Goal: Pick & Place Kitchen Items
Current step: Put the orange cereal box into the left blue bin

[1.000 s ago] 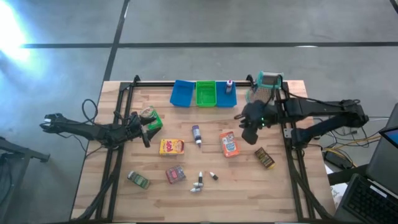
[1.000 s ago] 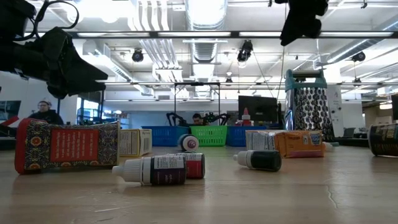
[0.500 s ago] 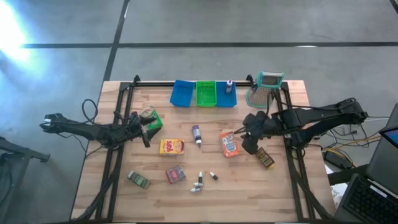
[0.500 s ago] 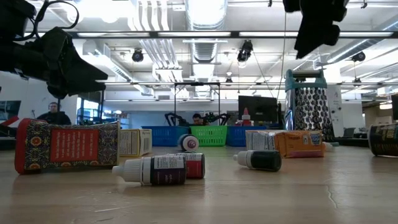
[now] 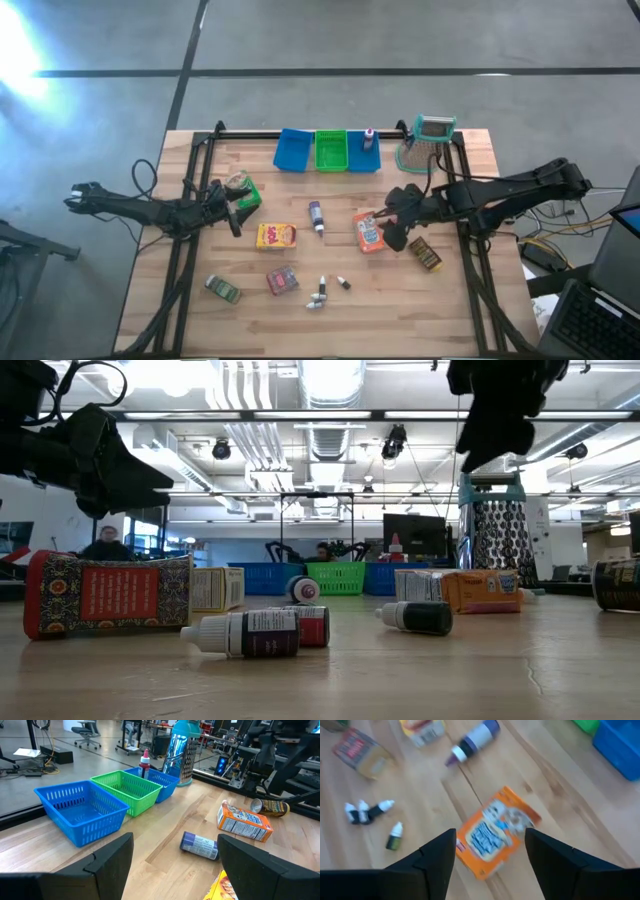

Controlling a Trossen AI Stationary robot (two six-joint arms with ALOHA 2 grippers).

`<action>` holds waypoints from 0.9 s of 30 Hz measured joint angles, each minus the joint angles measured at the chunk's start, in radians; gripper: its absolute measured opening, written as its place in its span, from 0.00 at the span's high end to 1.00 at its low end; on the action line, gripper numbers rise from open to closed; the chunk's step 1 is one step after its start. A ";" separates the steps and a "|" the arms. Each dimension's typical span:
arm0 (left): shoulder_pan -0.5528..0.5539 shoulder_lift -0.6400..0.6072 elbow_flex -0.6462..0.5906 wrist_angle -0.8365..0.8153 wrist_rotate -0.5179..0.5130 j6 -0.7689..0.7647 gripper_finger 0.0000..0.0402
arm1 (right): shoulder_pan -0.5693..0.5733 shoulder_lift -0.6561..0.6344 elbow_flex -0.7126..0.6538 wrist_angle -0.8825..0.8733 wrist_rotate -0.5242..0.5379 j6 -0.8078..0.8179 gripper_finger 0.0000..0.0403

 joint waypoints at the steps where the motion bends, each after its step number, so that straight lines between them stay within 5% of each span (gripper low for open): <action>1: 0.000 0.000 0.000 0.000 0.000 0.000 0.27 | 0.000 0.000 -0.001 0.015 0.003 -0.012 0.41; 12: 0.000 0.000 0.000 0.000 0.000 0.000 0.27 | 0.098 0.013 0.013 0.238 0.078 -0.084 0.45; 27: 0.000 0.000 0.000 0.000 0.000 0.000 0.27 | 0.237 0.028 0.015 0.285 0.165 0.040 0.22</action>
